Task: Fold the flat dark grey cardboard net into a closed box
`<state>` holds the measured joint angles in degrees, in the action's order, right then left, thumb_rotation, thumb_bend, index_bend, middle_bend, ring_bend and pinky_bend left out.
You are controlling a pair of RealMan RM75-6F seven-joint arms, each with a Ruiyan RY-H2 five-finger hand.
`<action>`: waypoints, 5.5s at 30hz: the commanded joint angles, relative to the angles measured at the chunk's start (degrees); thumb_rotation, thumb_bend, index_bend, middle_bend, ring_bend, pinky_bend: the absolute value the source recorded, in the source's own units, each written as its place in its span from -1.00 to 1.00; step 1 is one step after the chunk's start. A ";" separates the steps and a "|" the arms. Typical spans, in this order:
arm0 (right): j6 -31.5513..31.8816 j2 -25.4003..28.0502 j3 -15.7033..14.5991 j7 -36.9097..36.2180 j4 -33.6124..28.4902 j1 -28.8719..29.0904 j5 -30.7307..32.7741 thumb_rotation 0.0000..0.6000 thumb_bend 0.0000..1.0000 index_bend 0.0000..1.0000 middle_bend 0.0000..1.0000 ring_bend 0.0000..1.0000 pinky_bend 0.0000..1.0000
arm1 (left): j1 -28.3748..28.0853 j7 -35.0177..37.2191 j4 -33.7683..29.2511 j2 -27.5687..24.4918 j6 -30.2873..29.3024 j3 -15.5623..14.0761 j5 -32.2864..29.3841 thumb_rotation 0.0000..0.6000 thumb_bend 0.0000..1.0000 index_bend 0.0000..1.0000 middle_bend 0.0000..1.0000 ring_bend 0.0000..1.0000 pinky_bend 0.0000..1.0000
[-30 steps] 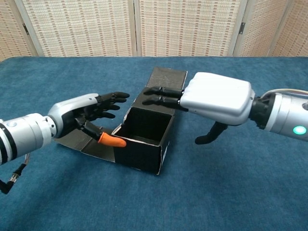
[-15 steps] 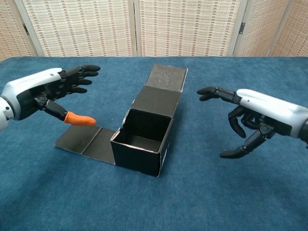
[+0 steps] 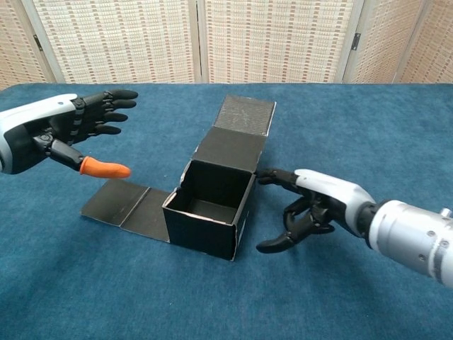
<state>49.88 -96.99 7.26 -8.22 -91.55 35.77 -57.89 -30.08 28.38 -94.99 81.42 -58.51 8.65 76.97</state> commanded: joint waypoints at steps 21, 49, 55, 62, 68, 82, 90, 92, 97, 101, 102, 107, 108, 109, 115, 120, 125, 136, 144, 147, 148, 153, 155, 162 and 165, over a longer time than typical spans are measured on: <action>-2.55 -2.85 5.33 9.10 3.79 6.99 13.47 1.00 -1.00 -1.00 -1.00 0.31 1.00 | -0.13 1.19 0.18 -0.55 0.66 -0.50 0.66 1.00 -0.65 -1.00 -1.00 -1.00 -0.88; 3.21 -23.24 16.70 0.08 22.94 7.51 7.13 1.00 -0.59 -0.23 -0.09 0.63 1.00 | 3.54 4.37 2.41 -1.29 -7.83 -1.79 6.30 1.00 -0.65 -0.21 -0.25 0.13 0.48; -3.48 -18.17 22.74 -6.03 17.51 6.88 10.78 1.00 -0.56 -0.18 -0.07 0.63 1.00 | 0.82 13.75 3.85 -4.22 -8.27 -6.66 19.49 1.00 -0.54 0.20 0.22 0.75 0.90; -9.43 -11.16 26.71 -12.21 8.91 4.78 13.67 1.00 -0.56 -0.18 -0.07 0.63 1.00 | -6.97 19.42 10.41 -4.62 -4.88 -12.95 32.76 1.00 -0.50 0.05 0.10 0.81 0.91; -12.76 -5.26 25.73 -15.52 2.62 1.78 14.00 1.00 -0.56 -0.18 -0.07 0.63 1.00 | -9.63 14.47 12.06 -1.91 1.15 -11.60 27.07 1.00 -0.50 -0.14 -0.12 0.81 0.91; -16.63 -0.03 20.70 -22.53 -1.66 -3.24 4.76 1.00 -0.56 -0.18 -0.08 0.63 1.00 | -4.73 2.49 16.33 1.79 -9.02 -4.81 16.16 1.00 -0.19 -0.40 -0.39 0.75 0.89; -14.65 0.12 17.97 -22.46 -1.21 -3.37 -0.69 1.00 -0.56 -0.18 -0.08 0.63 1.00 | -4.06 -0.03 20.70 4.77 -17.87 -4.21 20.60 1.00 -0.08 -0.33 -0.34 0.75 0.89; -13.98 -0.12 17.26 -21.85 -0.90 -3.08 -1.69 1.00 -0.56 -0.18 -0.08 0.63 1.00 | -4.43 -1.12 21.94 5.34 -18.95 -4.00 21.47 1.00 -0.08 -0.30 -0.32 0.74 0.89; -12.31 -1.48 15.43 -20.35 0.35 -1.99 -3.54 1.00 -0.56 -0.18 -0.08 0.63 1.00 | -5.73 -2.11 25.54 7.42 -20.58 -3.62 22.80 1.00 -0.08 -0.27 -0.29 0.75 0.89; -11.42 -2.75 13.99 -18.99 2.11 -1.00 -4.53 1.00 -0.56 -0.18 -0.09 0.63 1.00 | -6.55 -2.10 29.95 9.99 -22.77 -3.99 24.56 1.00 -0.11 -0.27 -0.29 0.75 0.89; -11.25 -3.18 13.60 -18.65 2.82 -0.70 -4.63 1.00 -0.56 -0.18 -0.09 0.63 1.00 | -6.79 -2.46 31.98 10.97 -23.55 -4.24 25.28 1.00 -0.13 -0.27 -0.29 0.74 0.89; -11.09 -3.93 12.98 -18.15 4.22 -0.08 -4.85 1.00 -0.56 -0.18 -0.09 0.63 1.00 | -7.20 -2.70 36.17 13.05 -25.06 -4.84 26.50 1.00 -0.19 -0.26 -0.29 0.74 0.89; -10.96 -4.24 12.73 -17.85 4.89 0.16 -5.01 1.00 -0.56 -0.18 -0.09 0.63 1.00 | -7.40 -3.02 38.00 13.88 -25.34 -5.22 26.99 1.00 -0.19 -0.25 -0.28 0.74 0.89; -10.84 -4.80 12.32 -17.41 6.07 0.51 -5.23 1.00 -0.56 -0.18 -0.10 0.63 1.00 | -7.71 -2.83 40.51 15.25 -25.68 -5.87 27.69 1.00 -0.19 -0.24 -0.28 0.74 0.89; -10.25 -8.99 10.63 -17.27 13.10 1.71 -6.12 1.00 -0.56 -0.18 -0.10 0.63 1.00 | -8.76 0.42 53.08 22.48 -26.72 -8.61 29.21 1.00 -0.20 -0.20 -0.26 0.74 0.88; -9.77 -11.17 10.01 -18.05 17.18 2.25 -7.35 1.00 -0.56 -0.18 -0.10 0.63 1.00 | -9.84 0.68 59.95 25.67 -26.51 -10.66 30.15 1.00 -0.20 -0.20 -0.26 0.74 0.88; -9.42 -12.53 9.59 -19.28 20.19 2.45 -8.45 1.00 -0.56 -0.18 -0.10 0.63 1.00 | -10.70 0.41 63.59 26.98 -26.12 -12.13 30.36 1.00 -0.20 -0.19 -0.27 0.74 0.87; -7.65 -13.28 8.19 -20.50 21.93 2.25 -11.60 1.00 -0.55 -0.18 -0.10 0.62 1.00 | -12.16 -2.73 66.16 27.65 -26.00 -14.60 30.85 1.00 -0.20 -0.24 -0.28 0.73 0.87; -6.10 -13.27 6.96 -20.30 21.45 1.81 -13.19 1.00 -0.55 -0.18 -0.10 0.62 1.00 | -13.42 -6.70 63.75 25.56 -23.29 -16.39 31.00 1.00 -0.20 -0.24 -0.28 0.73 0.86; -5.55 -13.13 6.75 -20.08 21.31 1.70 -13.56 1.00 -0.56 -0.18 -0.10 0.62 1.00 | -13.69 -7.78 61.79 24.52 -22.40 -16.72 30.75 1.00 -0.20 -0.17 -0.23 0.73 0.85; -5.43 -13.09 6.67 -20.03 21.29 1.66 -13.63 1.00 -0.55 -0.18 -0.10 0.62 1.00 | -13.68 -7.88 61.24 24.26 -22.41 -16.76 30.64 1.00 -0.20 -0.13 -0.20 0.73 0.85; -5.07 -12.86 6.70 -19.96 21.34 1.51 -13.43 1.00 -0.55 -0.19 -0.10 0.62 1.00 | -13.35 -7.91 59.44 22.88 -23.24 -16.96 30.21 1.00 -0.19 -0.03 -0.12 0.73 0.85; -4.95 -12.83 6.81 -20.02 21.29 1.51 -13.37 1.00 -0.55 -0.19 -0.10 0.62 1.00 | -13.21 -7.87 59.07 22.46 -23.19 -17.12 30.07 1.00 -0.19 -0.05 -0.12 0.73 0.85; -5.00 -12.59 6.36 -19.99 20.61 1.50 -13.56 1.00 -0.55 -0.18 -0.10 0.62 1.00 | -13.73 -10.12 58.32 22.00 -20.83 -17.94 30.06 1.00 -0.19 -0.07 -0.12 0.73 0.85; -4.82 -12.42 6.10 -19.79 20.11 1.41 -13.75 1.00 -0.55 -0.18 -0.10 0.62 1.00 | -14.15 -11.94 58.09 21.83 -19.18 -18.32 30.11 1.00 -0.20 -0.06 -0.12 0.73 0.85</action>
<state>45.00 -109.46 13.44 -28.09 -71.36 37.21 -71.56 -43.99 17.09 -36.73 103.36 -78.32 -9.44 107.02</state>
